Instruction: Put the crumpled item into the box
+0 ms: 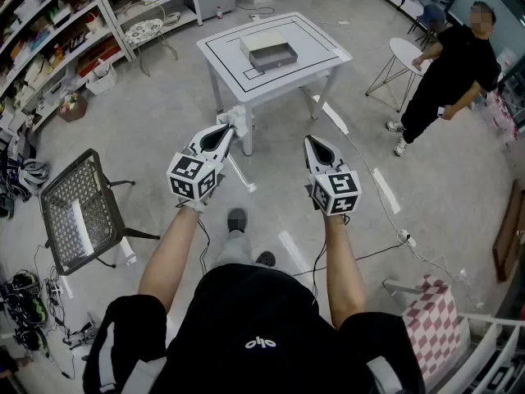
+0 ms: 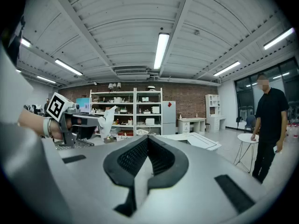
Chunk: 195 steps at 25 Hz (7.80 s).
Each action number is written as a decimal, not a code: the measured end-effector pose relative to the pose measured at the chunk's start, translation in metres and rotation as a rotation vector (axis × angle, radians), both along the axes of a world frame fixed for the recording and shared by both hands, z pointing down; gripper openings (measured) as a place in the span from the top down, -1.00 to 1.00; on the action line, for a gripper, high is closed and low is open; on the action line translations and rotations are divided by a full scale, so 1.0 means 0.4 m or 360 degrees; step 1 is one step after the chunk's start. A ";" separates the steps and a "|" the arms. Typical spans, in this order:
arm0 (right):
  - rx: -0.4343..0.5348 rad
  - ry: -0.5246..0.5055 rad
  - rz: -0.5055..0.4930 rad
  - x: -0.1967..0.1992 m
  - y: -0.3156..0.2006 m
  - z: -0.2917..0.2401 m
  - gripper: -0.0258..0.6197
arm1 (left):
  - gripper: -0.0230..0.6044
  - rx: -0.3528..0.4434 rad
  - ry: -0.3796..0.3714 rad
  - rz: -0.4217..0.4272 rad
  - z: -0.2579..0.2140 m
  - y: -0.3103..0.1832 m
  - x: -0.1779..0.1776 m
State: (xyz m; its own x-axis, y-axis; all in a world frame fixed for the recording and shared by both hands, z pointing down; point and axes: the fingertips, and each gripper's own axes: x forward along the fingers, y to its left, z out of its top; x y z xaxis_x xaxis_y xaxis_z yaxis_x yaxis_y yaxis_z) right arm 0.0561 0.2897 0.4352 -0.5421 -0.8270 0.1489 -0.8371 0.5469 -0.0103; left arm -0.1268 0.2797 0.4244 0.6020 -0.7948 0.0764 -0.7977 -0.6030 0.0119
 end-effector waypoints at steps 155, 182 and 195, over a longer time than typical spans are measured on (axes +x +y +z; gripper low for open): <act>-0.0770 -0.0021 0.0065 0.172 -1.871 0.569 0.89 | 0.66 -0.1130 -0.0552 0.0219 0.901 -1.865 0.334; -0.0435 -0.0059 -0.0062 0.151 -1.739 0.329 0.89 | 0.90 -0.0433 -0.0115 -0.0082 0.351 -1.706 0.170; -0.0348 -0.0064 -0.0155 0.111 -1.675 0.274 0.89 | 0.91 -0.0320 -0.0089 -0.0289 0.271 -1.593 0.045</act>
State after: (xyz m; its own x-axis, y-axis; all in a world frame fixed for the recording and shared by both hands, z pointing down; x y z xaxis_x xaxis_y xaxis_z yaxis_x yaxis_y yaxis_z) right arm 0.1007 -0.3801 0.5449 -0.6267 -0.7210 0.2956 -0.7772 0.6060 -0.1695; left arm -0.1090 -0.3575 0.5326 0.4413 -0.8550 0.2725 -0.8954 -0.4398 0.0698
